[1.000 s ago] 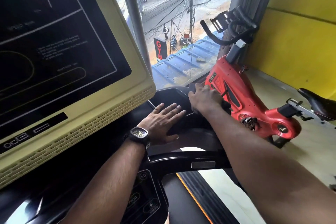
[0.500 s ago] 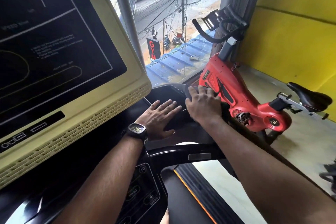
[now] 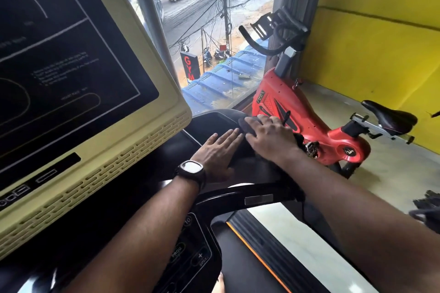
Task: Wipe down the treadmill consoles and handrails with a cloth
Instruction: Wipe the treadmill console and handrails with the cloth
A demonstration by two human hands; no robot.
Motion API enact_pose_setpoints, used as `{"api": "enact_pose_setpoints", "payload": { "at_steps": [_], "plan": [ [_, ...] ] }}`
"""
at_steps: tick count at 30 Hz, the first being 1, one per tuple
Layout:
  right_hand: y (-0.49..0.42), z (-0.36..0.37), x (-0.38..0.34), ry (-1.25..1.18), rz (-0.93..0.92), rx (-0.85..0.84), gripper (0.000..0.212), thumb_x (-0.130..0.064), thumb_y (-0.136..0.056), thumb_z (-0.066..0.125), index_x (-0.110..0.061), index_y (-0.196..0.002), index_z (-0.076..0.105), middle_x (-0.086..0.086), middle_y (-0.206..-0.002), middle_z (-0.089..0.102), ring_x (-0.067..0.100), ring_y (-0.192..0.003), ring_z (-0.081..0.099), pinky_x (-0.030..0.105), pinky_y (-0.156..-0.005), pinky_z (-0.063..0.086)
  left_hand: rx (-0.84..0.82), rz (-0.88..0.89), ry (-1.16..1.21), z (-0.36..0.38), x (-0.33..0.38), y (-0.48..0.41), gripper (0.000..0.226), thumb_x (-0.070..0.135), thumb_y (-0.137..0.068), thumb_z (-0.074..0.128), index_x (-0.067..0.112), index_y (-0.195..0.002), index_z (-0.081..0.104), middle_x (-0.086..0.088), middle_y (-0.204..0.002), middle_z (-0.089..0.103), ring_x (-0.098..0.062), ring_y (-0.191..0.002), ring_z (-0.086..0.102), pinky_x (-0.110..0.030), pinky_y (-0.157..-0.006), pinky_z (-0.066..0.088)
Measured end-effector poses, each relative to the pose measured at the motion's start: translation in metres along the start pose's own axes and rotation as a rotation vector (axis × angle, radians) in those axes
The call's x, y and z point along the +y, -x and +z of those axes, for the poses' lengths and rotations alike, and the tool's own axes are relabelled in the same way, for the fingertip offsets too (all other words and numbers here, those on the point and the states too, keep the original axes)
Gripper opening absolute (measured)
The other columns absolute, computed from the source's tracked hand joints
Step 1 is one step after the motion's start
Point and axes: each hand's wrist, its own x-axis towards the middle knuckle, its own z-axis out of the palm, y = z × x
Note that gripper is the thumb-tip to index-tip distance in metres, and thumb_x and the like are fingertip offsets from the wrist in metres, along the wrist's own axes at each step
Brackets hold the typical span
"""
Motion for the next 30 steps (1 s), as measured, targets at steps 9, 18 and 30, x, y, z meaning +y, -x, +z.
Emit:
{"api": "enact_pose_setpoints", "payload": {
  "at_steps": [9,18,30],
  "plan": [
    [0.028,0.019,-0.008,0.183,-0.005,0.132,0.054,-0.049,-0.095,0.042,-0.027,-0.144,0.051,0.015,-0.141,0.055,0.041,-0.126,0.051,0.056,-0.095,0.044,0.035,-0.073,-0.033,0.007,0.002,-0.008,0.101,0.049,-0.083,0.056,0.018,-0.160,-0.001,-0.002,-0.169,-0.005,-0.016,-0.155,-0.005,-0.046,-0.125,0.007],
    [0.027,0.015,-0.009,0.160,0.164,0.144,0.051,-0.047,-0.097,0.042,-0.020,-0.140,0.048,0.020,-0.138,0.054,0.042,-0.122,0.051,0.055,-0.094,0.043,0.107,-0.032,-0.027,0.008,-0.001,-0.011,0.102,0.046,-0.078,0.060,0.014,-0.161,0.009,-0.004,-0.168,-0.004,-0.019,-0.155,0.000,-0.047,-0.125,0.012],
    [0.032,0.018,-0.003,0.158,0.142,0.160,0.050,-0.048,-0.096,0.044,-0.020,-0.136,0.052,0.019,-0.133,0.057,0.041,-0.117,0.053,0.054,-0.092,0.044,0.151,-0.042,-0.002,0.011,-0.004,-0.012,0.097,0.053,-0.083,0.059,0.017,-0.160,0.015,-0.001,-0.168,0.006,-0.016,-0.155,0.007,-0.049,-0.122,0.019]
  ]
}}
